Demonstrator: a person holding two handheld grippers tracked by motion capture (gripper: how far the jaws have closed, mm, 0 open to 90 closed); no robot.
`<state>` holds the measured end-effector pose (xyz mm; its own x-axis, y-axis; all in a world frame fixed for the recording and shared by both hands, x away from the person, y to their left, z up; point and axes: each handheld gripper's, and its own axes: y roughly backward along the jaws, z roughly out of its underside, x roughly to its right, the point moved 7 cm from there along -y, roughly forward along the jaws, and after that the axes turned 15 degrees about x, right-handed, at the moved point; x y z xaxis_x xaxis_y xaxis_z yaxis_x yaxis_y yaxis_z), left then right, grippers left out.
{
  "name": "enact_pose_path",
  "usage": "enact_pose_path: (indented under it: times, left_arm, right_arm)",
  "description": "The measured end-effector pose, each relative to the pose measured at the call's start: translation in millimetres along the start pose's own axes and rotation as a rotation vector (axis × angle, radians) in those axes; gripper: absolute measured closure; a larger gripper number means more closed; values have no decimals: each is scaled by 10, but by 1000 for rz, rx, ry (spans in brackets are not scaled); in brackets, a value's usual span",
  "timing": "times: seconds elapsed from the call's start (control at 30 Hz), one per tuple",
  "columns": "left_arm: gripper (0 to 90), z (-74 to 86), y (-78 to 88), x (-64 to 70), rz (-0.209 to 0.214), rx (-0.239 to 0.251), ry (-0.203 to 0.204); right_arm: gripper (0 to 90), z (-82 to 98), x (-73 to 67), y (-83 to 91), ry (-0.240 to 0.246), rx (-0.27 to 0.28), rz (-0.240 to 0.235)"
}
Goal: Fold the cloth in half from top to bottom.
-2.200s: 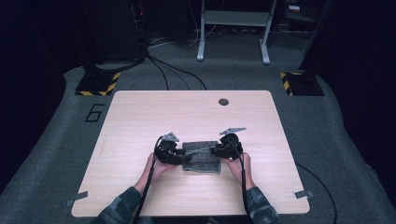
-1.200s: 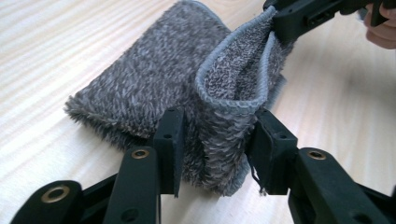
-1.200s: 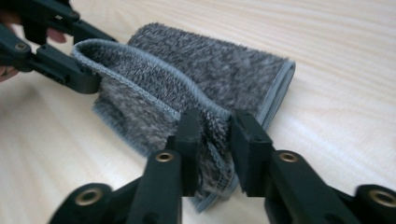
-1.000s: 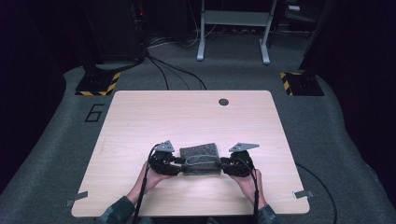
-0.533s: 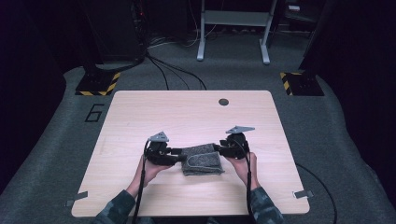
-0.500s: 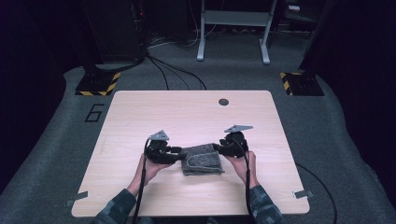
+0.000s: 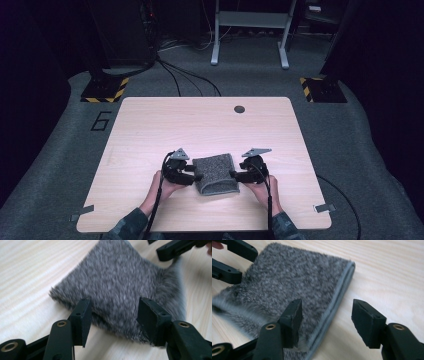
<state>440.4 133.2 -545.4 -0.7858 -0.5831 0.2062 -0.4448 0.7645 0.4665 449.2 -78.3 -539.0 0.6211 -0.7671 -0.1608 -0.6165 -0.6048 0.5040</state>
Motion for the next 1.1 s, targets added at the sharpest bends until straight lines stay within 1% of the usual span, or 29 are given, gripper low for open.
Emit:
enact_pose_path:
  times: [0.07, 0.1, 0.13, 0.17, 0.2, 0.27, 0.33, 0.37, 0.43, 0.47, 0.53, 0.57, 0.63, 0.7, 0.73, 0.77, 0.83, 0.87, 0.93, 1.03, 1.07, 1.1]
  left_arm:
    - [440, 44, -26, -16, -9, -16, -8]
    - [437, 56, -37, -26, -17, -18, 1]
    - [437, 60, -47, -44, -18, -21, -5]
    - [437, 71, -76, -74, -27, -27, -7]
    - [437, 71, -76, -74, -27, -27, -7]
    - [437, 86, -118, -131, -41, -43, -16]
    - [430, 87, -148, -174, -48, -39, -11]
    - [425, 83, -162, -196, -51, -36, -12]
    - [423, 60, -192, -255, -67, -26, -25]
    - [416, 51, -202, -271, -70, -25, -22]
    - [407, 24, -230, -330, -81, -18, -30]
    - [392, 22, -236, -340, -87, -15, -26]
    - [371, 17, -235, -366, -94, -16, -29]
    - [329, 23, -216, -359, -102, -21, -33]
    - [319, 25, -205, -337, -107, -16, -25]
    - [299, 21, -192, -330, -114, -13, -40]
    - [265, 20, -150, -269, -109, -4, -46]
    - [237, 23, -129, -247, -112, -5, -63]
    - [223, 34, -90, -209, -116, 0, -74]
    - [197, 40, -9, -206, -124, 23, -52]
    - [192, 41, 16, -208, -124, 27, -44]
    - [183, 44, 54, -216, -131, 42, -36]
  right_arm:
    - [375, 70, 15, -18, -11, -20, 6]
    - [366, 101, 25, -46, 2, -28, -1]
    - [364, 123, 24, -61, 7, -40, 3]
    - [343, 148, 28, -106, 24, -47, 29]
    - [343, 148, 28, -106, 24, -47, 29]
    - [304, 163, 48, -157, 27, -46, 44]
    - [274, 177, 73, -190, 30, -58, 60]
    - [262, 173, 81, -200, 33, -54, 58]
    - [240, 170, 86, -222, 23, -47, 80]
    - [234, 168, 96, -228, 31, -52, 83]
    - [215, 158, 96, -254, 24, -44, 99]
    - [204, 157, 98, -262, 24, -46, 109]
    - [190, 161, 96, -262, 28, -46, 112]
    - [177, 169, 90, -267, 20, -35, 114]
    - [169, 168, 100, -265, 26, -34, 113]
    - [166, 169, 105, -264, 25, -32, 112]
    - [154, 168, 111, -263, 31, -32, 108]
    - [147, 164, 99, -254, 24, -28, 103]
    - [146, 159, 89, -246, 20, -23, 106]
    - [139, 143, 82, -209, 39, -15, 89]
    - [136, 135, 69, -186, 37, -8, 83]
    - [135, 126, 55, -173, 26, -1, 81]
